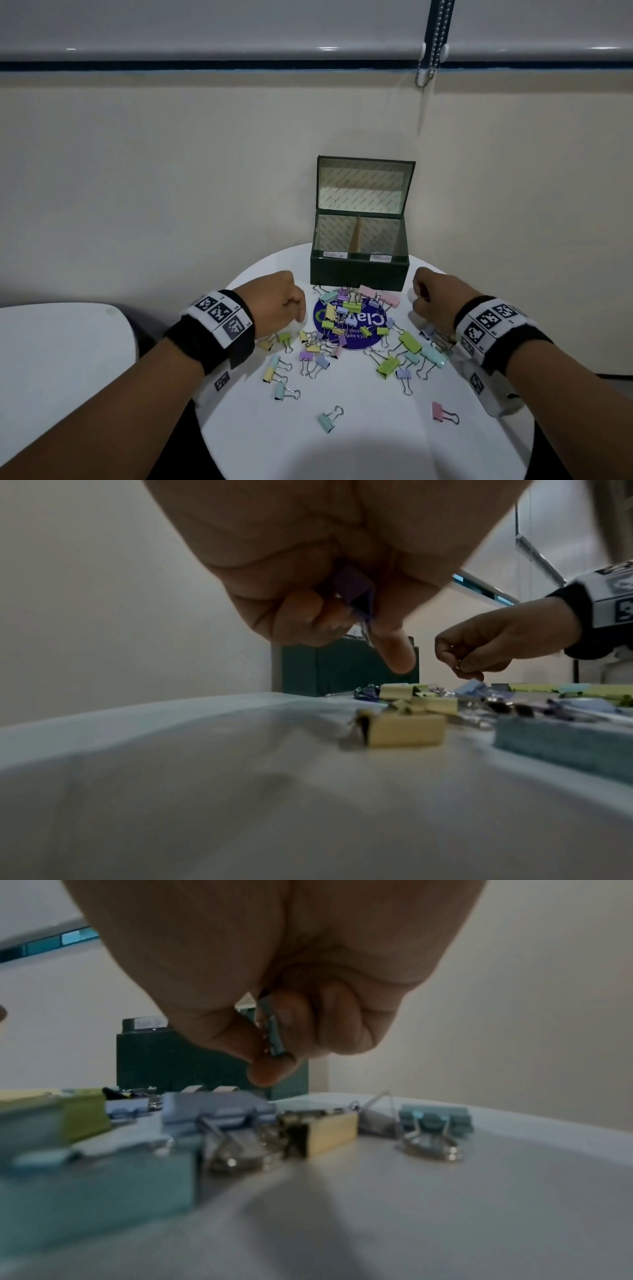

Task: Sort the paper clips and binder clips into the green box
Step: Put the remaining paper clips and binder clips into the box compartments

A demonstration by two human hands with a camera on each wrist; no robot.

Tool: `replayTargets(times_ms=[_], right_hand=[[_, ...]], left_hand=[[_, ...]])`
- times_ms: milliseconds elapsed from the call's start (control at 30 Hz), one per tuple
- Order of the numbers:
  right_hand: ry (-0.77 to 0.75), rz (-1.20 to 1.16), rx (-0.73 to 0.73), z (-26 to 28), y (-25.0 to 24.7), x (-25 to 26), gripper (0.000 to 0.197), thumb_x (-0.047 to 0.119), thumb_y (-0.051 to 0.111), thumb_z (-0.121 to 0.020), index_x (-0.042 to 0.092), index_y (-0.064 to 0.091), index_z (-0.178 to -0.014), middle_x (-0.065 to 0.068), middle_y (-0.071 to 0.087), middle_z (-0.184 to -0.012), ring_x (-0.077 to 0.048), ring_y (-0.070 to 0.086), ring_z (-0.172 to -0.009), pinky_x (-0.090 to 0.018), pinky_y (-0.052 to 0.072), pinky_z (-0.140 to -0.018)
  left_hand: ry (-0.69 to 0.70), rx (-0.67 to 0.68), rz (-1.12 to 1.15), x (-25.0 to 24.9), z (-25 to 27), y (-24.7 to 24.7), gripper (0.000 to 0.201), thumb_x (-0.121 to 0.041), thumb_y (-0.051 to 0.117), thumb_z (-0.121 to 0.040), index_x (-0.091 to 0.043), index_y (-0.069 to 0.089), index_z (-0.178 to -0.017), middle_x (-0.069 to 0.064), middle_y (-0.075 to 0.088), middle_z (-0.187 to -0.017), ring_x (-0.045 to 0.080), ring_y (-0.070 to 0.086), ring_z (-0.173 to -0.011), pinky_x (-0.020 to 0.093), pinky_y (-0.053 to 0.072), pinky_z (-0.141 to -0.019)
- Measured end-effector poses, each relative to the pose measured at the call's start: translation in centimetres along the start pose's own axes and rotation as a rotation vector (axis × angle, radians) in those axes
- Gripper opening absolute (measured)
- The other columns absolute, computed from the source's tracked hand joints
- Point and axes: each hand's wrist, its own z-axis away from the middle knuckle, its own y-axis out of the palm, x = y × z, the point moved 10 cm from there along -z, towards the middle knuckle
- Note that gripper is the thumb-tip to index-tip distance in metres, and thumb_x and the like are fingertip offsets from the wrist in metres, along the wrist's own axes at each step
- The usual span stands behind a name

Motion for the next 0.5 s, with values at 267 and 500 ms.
replayTargets(times_ms=[267,500], right_hand=[[-0.152,-0.226,-0.161,0.6,-5.0,4.1,0.018,0.014,0.044,-0.097,0.024,0.056,-0.087,0.001,0.061,-0.082,-0.020,0.057,-0.077,-0.026,0.040,-0.062],[-0.258,-0.405,-0.136,-3.4,-7.7,13.1,0.024,0.011,0.051,-0.097,0.023,0.064,-0.113,-0.004,0.062,-0.126,-0.020,0.058,-0.107,-0.023,0.044,-0.073]], left_hand=[[-0.023,0.051,-0.097,0.3,0.5,1.5,0.030,-0.056,0.072,-0.078,-0.042,0.070,-0.104,-0.013,0.040,-0.101,0.010,0.053,-0.095,0.027,0.048,-0.082],[0.031,-0.023,-0.041,0.4,0.5,0.7,0.020,-0.042,0.068,-0.084,-0.040,0.061,-0.102,-0.010,0.042,-0.100,0.011,0.053,-0.087,0.029,0.048,-0.077]])
